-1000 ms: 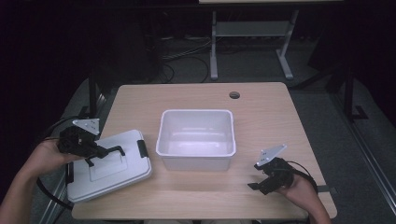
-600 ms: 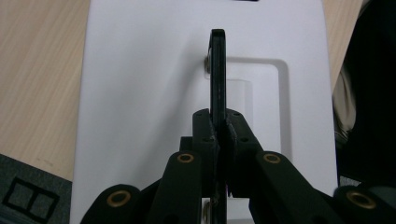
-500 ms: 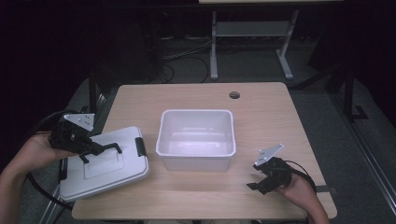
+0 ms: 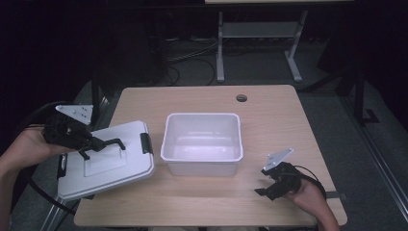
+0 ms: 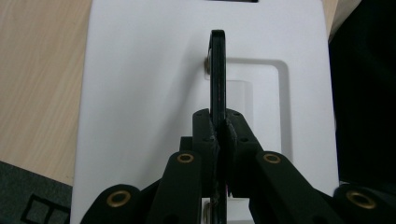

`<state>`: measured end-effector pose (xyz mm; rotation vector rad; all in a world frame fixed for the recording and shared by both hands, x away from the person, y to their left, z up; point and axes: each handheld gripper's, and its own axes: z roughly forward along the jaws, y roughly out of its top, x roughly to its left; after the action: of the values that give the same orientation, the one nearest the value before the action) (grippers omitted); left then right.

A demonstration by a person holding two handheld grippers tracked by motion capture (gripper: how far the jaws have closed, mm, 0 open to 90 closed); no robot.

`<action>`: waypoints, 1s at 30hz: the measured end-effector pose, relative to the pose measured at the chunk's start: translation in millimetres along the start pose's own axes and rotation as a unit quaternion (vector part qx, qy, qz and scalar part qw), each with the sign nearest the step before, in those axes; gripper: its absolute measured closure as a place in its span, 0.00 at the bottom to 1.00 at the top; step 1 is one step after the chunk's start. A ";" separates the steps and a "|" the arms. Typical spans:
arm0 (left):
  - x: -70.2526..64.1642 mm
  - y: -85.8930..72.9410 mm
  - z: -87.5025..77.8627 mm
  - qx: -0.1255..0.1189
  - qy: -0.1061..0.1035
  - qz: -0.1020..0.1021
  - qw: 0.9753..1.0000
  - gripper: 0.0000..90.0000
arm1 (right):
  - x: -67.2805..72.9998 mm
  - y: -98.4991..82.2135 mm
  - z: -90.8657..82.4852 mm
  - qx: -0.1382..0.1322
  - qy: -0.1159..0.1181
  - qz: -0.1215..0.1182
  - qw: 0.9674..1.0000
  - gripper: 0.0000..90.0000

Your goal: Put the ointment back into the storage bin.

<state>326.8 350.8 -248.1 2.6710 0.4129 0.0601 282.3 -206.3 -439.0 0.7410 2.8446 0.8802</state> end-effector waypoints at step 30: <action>2.2 44.9 -8.6 -0.034 -0.007 0.037 0.999 0.93 | -0.4 -0.7 -2.6 -0.004 -0.004 0.003 1.000 0.26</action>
<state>340.4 316.3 -221.2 2.6170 0.3022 0.0771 281.8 -208.4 -437.2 0.7499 2.8310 0.8872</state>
